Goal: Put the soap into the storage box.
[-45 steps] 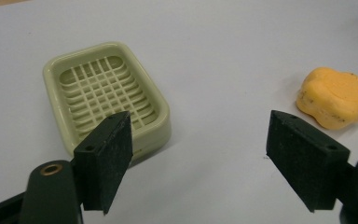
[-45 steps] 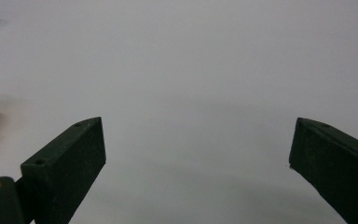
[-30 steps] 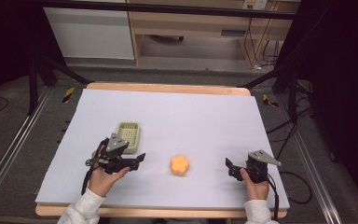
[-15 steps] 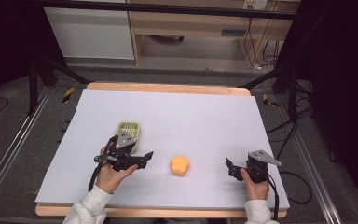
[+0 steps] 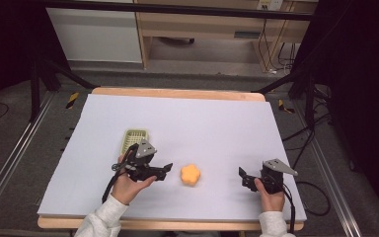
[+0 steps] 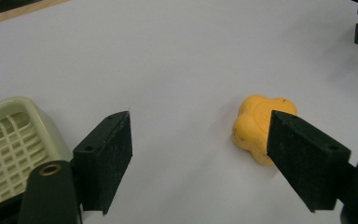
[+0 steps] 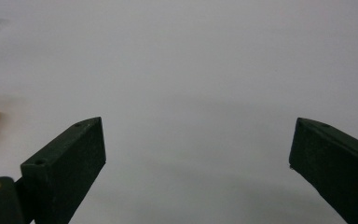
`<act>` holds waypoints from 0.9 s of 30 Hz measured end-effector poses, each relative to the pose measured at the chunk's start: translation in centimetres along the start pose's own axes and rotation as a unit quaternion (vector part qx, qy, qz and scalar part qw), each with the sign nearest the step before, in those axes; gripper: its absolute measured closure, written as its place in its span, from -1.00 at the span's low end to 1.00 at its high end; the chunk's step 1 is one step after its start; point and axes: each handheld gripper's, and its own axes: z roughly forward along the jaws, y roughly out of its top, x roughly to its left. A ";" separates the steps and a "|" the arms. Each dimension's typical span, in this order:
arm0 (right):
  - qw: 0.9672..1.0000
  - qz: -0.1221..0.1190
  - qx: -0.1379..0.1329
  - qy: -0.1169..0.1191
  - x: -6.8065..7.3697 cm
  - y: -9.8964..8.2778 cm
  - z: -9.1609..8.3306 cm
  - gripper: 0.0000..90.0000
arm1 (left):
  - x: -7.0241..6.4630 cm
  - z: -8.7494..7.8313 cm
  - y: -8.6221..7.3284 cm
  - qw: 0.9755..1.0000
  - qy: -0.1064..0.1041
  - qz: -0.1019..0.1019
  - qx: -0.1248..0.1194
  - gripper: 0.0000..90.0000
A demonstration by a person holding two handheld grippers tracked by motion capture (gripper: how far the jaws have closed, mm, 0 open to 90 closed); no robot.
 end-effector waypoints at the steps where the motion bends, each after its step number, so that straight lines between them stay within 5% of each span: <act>1: 1.000 0.000 0.001 0.000 0.0 0.0 0.0 -0.91 | -0.1 0.1 0.1 1.000 -0.001 -0.001 0.001 -0.51; 27: 1.000 0.002 0.003 0.003 0.0 -0.1 0.0 -0.91 | -2.9 3.3 0.9 0.998 -0.025 0.038 0.047 -0.61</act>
